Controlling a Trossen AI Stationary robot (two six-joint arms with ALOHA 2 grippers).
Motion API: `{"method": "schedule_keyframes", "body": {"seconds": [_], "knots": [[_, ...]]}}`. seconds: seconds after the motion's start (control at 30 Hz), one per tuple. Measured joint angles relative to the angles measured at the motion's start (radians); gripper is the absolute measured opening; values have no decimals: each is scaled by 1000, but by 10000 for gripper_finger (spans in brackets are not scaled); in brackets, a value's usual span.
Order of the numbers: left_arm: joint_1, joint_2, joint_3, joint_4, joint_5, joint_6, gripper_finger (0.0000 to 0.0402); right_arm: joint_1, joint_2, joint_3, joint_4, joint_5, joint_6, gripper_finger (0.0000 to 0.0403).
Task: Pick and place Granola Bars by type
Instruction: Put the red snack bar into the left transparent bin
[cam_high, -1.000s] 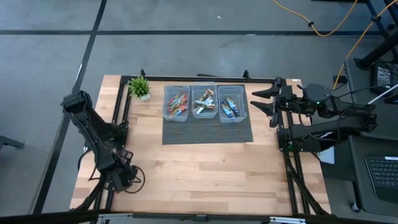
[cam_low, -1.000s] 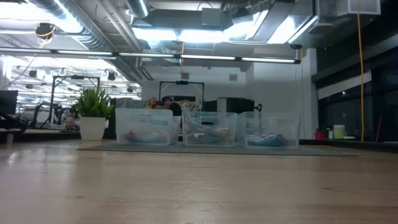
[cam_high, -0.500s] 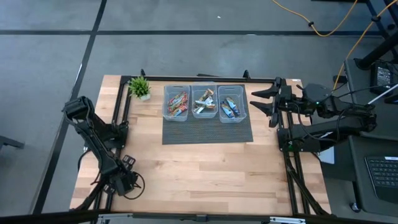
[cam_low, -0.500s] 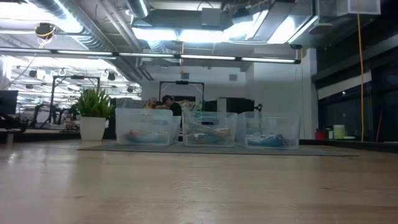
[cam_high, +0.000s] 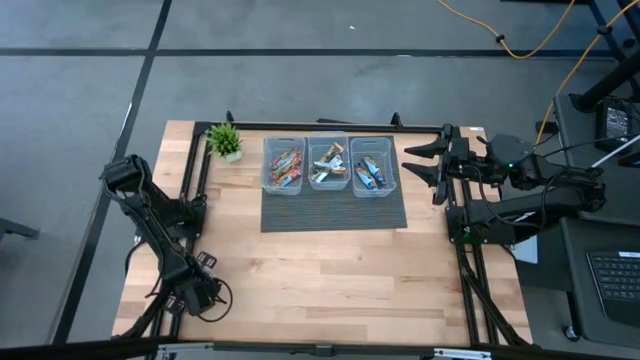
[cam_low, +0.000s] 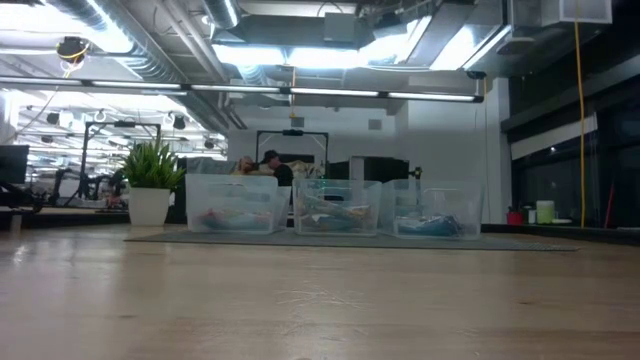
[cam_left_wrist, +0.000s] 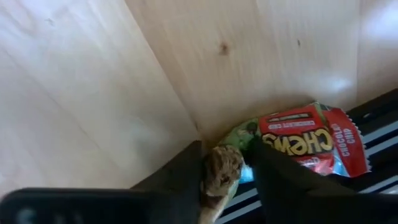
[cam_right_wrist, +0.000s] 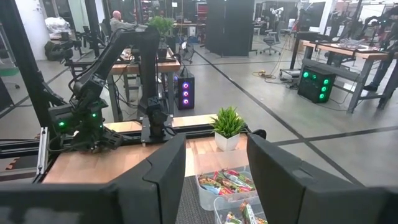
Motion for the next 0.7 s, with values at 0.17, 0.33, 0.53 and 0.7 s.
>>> {"method": "schedule_keyframes", "body": {"seconds": [0.17,0.33,0.53,0.7], "knots": [[21,2,6,-7,36,4,67,0,0,0,0,0,1,174],[77,3,33,-19,38,62,28,0,0,0,0,0,1,174],[176,3,62,-60,-28,152,18,0,0,0,-1,0,0,174],[268,2,89,-107,-99,225,17,0,0,0,-2,-1,-1,174]]}}
